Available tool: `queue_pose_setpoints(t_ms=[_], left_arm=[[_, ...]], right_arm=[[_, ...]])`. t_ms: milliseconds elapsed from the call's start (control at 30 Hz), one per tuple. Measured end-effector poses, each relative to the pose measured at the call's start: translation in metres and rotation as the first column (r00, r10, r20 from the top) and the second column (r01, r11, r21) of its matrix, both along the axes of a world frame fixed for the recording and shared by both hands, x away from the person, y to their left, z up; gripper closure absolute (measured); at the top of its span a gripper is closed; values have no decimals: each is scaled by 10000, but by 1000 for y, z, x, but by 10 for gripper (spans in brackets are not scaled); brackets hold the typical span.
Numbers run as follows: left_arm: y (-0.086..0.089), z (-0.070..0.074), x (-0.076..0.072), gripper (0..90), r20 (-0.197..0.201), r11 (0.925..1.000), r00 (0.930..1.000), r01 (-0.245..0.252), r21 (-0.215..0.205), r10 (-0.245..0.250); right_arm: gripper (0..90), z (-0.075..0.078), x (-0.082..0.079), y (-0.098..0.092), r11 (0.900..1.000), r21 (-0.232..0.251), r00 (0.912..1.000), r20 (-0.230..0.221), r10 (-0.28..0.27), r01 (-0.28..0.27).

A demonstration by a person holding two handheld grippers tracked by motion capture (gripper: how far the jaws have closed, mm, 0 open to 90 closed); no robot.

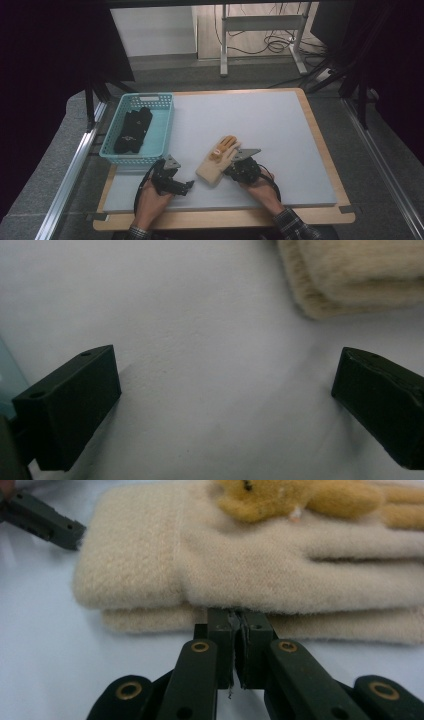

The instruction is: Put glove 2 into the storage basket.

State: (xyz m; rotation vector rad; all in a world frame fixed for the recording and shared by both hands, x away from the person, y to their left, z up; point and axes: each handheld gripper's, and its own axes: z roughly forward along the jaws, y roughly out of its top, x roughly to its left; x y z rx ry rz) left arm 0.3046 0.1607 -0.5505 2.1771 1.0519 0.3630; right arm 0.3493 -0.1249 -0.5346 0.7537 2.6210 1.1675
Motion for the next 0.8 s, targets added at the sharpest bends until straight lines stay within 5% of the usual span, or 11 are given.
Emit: queue_pose_setpoints(t_ms=[367, 800], left_arm=[[-1, 0, 0, 0, -4, 10000, 10000, -17, 46, 17], [0, 0, 0, 0, 1, 10000, 10000, -46, -25, 46]], right_arm=[[835, -1, 7, 19, 9999, -120, 9998, 181, 60, -58], [644, 14, 3, 0, 9996, -263, 9994, 338, -77, 85]])
